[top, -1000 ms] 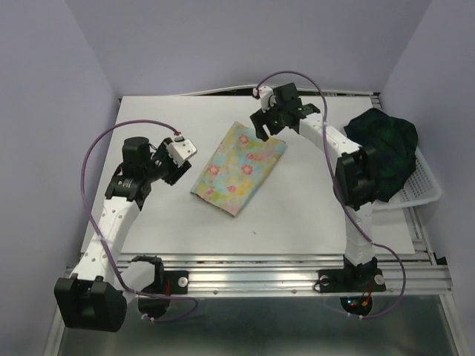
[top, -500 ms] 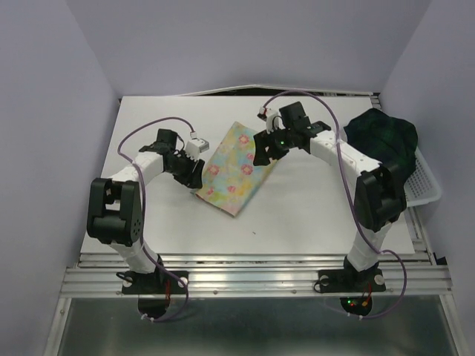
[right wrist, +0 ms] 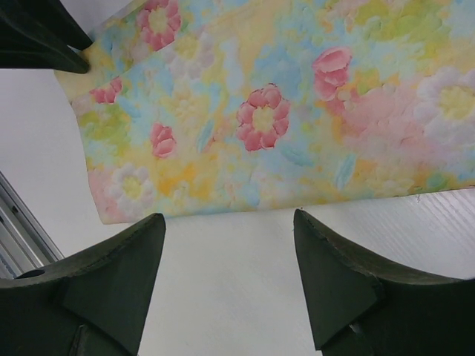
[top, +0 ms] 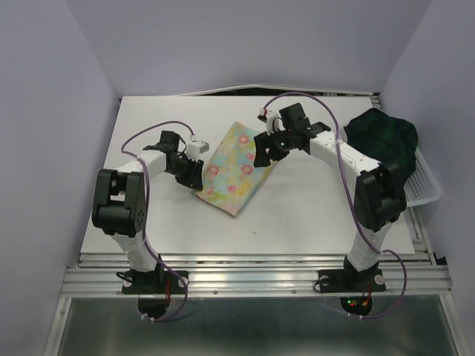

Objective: Fold and stack the skirts
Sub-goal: Fold the skirt

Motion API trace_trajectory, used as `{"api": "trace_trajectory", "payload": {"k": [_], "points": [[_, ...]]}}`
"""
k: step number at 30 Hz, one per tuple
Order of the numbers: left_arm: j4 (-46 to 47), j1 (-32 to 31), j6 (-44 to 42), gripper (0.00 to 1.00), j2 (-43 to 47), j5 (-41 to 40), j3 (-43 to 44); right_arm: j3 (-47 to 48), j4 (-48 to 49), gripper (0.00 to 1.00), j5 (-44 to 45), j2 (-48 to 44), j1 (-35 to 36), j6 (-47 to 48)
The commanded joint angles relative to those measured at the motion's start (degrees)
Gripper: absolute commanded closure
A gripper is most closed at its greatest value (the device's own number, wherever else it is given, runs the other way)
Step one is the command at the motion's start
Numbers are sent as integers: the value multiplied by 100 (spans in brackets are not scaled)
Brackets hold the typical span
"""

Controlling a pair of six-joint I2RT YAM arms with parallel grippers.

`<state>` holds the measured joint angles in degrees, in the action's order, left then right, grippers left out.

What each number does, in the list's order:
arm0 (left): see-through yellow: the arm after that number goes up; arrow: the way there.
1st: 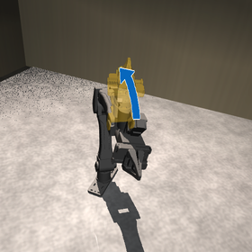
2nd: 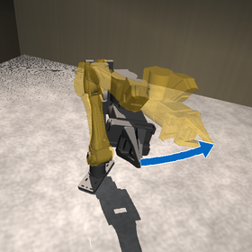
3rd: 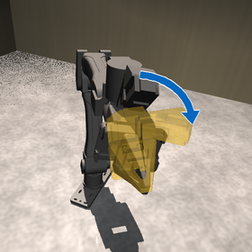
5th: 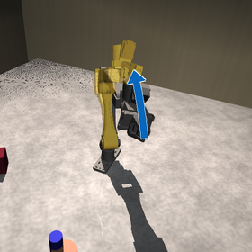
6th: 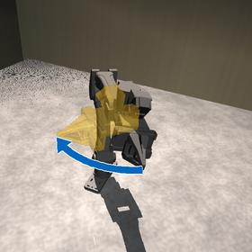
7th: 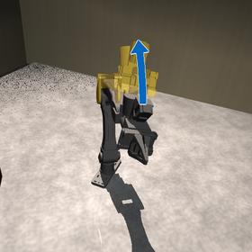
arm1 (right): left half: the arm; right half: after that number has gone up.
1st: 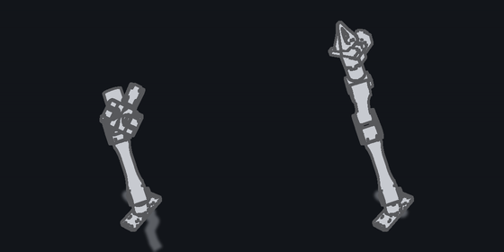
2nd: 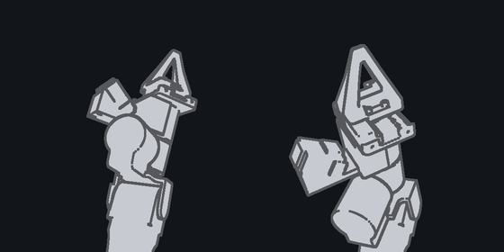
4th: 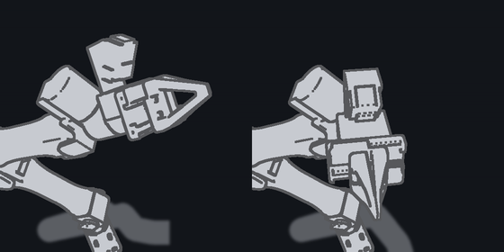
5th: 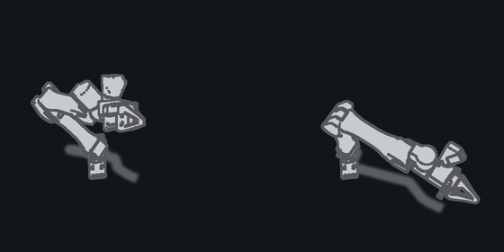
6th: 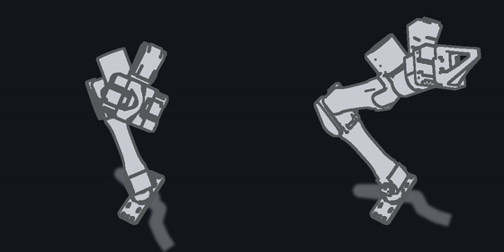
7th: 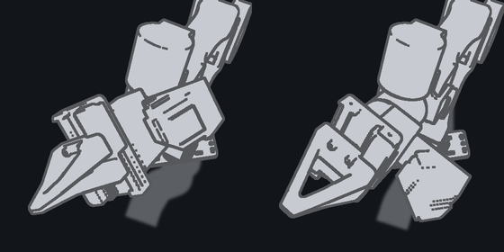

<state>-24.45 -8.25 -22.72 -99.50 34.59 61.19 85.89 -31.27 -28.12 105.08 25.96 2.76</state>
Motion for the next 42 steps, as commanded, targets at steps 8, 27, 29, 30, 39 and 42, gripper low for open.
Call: {"api": "trace_trajectory", "payload": {"k": [8,27,29,30,39,42], "points": [[185,-19,154,100,273,-13,315,148,51,25,78,-14,-3,224],[880,-19,734,94,-280,-1418,51,-19,446,38,657,1171,-3,198],[871,-10,786,82,-377,-1569,25,33,499,39,999,1374,-3,294],[871,-10,787,79,-394,-1621,-1,138,507,40,1114,1575,-3,373],[540,-159,910,79,-349,-1227,-90,1043,560,44,1924,2526,-3,1261],[432,-370,988,81,-368,-1200,-37,1473,560,44,2186,2754,-3,1524]]}}
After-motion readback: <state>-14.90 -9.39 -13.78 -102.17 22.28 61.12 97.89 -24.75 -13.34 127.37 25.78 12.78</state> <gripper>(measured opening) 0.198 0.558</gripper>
